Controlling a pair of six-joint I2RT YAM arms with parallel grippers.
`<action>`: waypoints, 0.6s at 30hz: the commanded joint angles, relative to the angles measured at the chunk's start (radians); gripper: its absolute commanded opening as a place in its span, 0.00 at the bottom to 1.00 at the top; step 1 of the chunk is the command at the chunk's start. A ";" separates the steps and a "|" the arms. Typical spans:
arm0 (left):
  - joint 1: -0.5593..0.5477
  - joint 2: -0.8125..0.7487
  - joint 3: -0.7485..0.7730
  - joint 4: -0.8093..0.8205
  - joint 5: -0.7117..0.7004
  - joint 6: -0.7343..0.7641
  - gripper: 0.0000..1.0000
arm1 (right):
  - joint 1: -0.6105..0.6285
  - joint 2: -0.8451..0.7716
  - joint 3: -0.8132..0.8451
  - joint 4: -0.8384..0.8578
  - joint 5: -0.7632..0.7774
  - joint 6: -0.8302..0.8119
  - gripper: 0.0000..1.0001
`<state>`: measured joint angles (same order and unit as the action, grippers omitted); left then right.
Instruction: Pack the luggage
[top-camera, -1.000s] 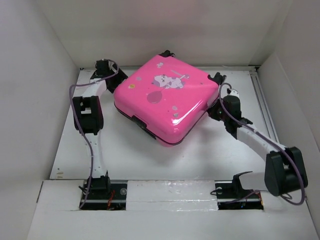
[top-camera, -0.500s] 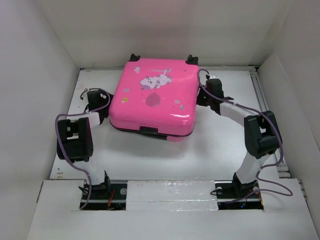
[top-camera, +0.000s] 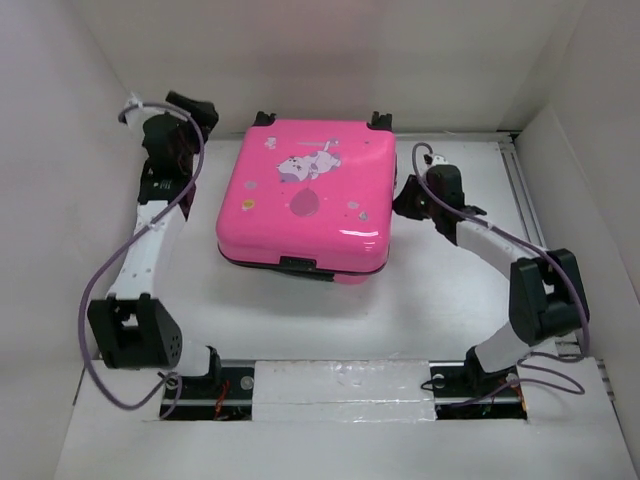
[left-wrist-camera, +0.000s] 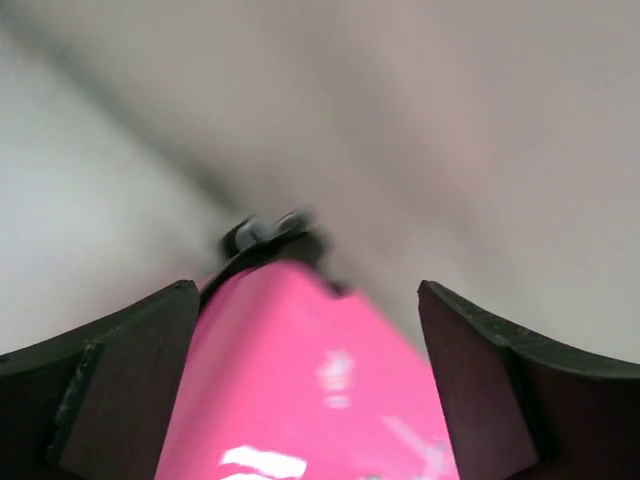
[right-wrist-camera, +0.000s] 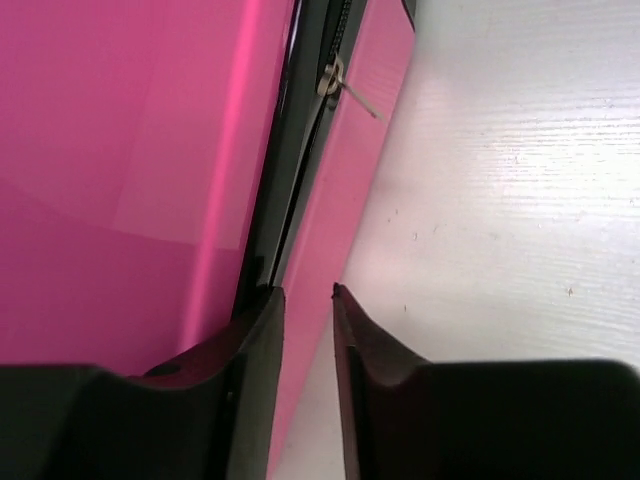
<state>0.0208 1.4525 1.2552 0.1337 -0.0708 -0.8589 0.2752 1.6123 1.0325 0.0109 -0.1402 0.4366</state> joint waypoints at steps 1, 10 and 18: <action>-0.146 -0.161 0.148 -0.014 -0.129 0.199 0.85 | -0.008 -0.106 -0.076 0.127 -0.139 0.050 0.34; -0.867 -0.382 -0.290 0.110 -0.101 0.252 0.27 | -0.048 -0.449 -0.383 0.252 -0.200 0.059 0.37; -1.461 -0.293 -0.390 0.017 -0.514 0.229 0.18 | -0.037 -0.640 -0.675 0.445 -0.298 0.027 0.40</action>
<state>-1.3983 1.1381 0.8585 0.1516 -0.4198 -0.5900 0.2359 0.9890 0.3855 0.3088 -0.3817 0.4824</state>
